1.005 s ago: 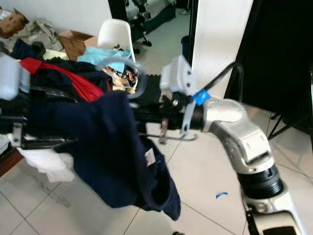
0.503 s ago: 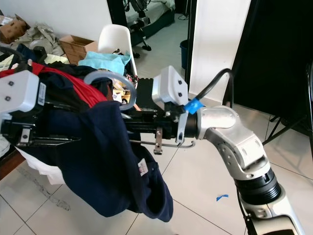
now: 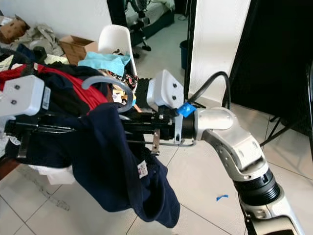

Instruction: Hang hanger

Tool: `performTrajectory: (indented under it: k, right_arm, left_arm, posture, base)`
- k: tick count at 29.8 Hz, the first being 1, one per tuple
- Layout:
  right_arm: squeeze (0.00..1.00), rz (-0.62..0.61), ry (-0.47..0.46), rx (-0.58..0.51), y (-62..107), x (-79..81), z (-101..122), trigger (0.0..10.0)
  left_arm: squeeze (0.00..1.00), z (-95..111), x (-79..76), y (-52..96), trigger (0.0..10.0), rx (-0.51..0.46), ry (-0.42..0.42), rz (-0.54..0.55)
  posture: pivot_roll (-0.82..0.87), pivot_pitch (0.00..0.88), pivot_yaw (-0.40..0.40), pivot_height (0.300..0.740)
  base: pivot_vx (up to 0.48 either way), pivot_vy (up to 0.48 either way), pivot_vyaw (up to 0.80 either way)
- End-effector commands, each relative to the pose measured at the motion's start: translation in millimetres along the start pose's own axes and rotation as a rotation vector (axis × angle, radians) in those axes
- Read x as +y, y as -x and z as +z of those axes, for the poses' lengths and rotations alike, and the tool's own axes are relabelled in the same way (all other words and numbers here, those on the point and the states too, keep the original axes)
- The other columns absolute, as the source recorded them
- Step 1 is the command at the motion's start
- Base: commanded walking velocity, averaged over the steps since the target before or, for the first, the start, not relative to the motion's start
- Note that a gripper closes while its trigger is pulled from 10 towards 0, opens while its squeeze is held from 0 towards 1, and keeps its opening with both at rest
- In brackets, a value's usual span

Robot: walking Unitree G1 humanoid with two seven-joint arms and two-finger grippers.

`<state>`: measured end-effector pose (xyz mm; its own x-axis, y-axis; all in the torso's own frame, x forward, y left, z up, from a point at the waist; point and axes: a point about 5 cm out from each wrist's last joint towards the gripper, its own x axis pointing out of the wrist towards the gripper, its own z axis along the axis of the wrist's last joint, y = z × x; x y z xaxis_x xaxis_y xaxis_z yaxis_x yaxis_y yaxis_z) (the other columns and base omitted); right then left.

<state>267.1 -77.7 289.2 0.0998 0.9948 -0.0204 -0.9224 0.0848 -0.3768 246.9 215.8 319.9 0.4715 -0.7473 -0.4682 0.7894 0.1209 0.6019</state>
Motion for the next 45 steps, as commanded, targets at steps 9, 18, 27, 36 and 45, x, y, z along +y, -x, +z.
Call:
performTrajectory:
  k: [9, 18, 27, 36, 45]
  right_arm:
    - [1.00, -0.031, 0.013, -0.104, -6.9, -4.0, 16.1, 10.0]
    - [1.00, -0.338, 0.014, 0.051, 36.8, -45.1, -10.0, 10.0]
    - [1.00, -0.587, 0.007, 0.230, 90.6, -67.0, -34.5, 10.0]
    - [0.40, -0.531, -0.009, 0.145, 86.8, -62.8, -28.9, 10.0]
    - [0.00, -0.038, -0.194, 0.215, 80.8, 2.8, -44.6, 10.0]
  left_arm:
    - [0.00, -1.6, -1.5, -2.7, 0.0, -0.116, 0.080, 0.006]
    - [0.00, -15.8, 15.4, 27.2, 0.0, -0.118, 0.129, 0.166]
    - [0.00, -23.4, 24.4, 58.0, 0.0, -0.023, 0.101, 0.219]
    - [0.00, -28.2, 17.4, 52.5, 0.0, 0.009, 0.098, 0.119]
    - [0.00, -24.3, 29.0, 61.8, 0.0, 0.005, 0.083, 0.123]
  posture:
    - [-0.02, 0.075, 0.054, 0.740]
    - [-0.02, 0.082, 0.044, 0.740]
    - [-0.01, 0.073, 0.039, 0.740]
    - [-0.01, 0.062, 0.040, 0.740]
    - [0.00, 0.078, 0.044, 0.740]
  base:
    - [0.000, 0.000, 0.00]
    - [0.000, 0.000, 0.00]
    - [0.000, 0.000, 0.00]
    - [0.000, 0.000, 0.00]
    - [0.000, 0.000, 0.00]
